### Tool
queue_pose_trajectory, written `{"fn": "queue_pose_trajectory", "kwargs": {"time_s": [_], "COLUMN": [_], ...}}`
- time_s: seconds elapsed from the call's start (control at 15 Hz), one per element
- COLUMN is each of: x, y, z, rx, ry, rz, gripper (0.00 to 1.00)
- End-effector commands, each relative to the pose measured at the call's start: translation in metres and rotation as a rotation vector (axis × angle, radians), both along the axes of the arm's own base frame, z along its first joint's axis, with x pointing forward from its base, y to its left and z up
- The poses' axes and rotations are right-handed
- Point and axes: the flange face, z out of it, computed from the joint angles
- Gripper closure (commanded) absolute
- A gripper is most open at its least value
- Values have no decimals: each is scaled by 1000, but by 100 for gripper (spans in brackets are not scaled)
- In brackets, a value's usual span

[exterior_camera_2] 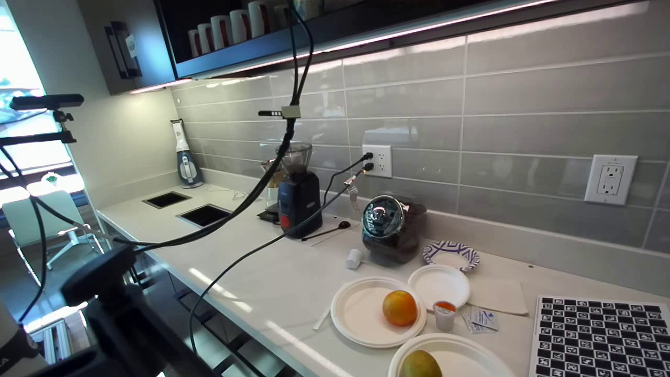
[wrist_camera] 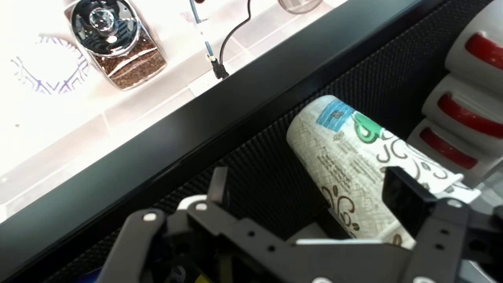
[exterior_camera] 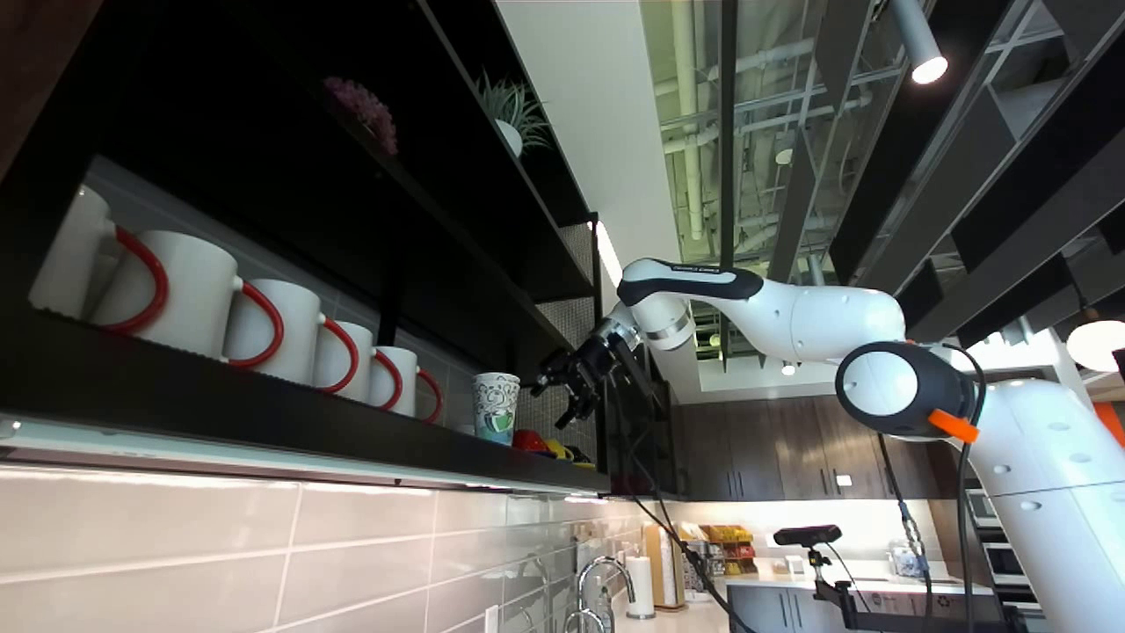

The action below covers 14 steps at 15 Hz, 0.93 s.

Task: Stack the cups together, then put them upside down

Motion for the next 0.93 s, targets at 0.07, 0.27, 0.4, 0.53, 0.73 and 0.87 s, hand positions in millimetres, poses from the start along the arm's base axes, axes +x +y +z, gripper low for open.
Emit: {"fn": "queue_pose_trajectory", "kwargs": {"time_s": [0.07, 0.27, 0.4, 0.53, 0.73, 0.87], "x": [-1, 3, 10, 17, 27, 32], "y": [3, 10, 15, 25, 25, 35], "z": [-10, -24, -31, -36, -37, -40], "rx": [-24, -146, -256, -348, -347, -383], "ry": [22, 68, 52, 21, 4, -20], "rz": [89, 191, 243, 297, 302, 337], "gripper": [0, 0, 0, 0, 0, 0]}}
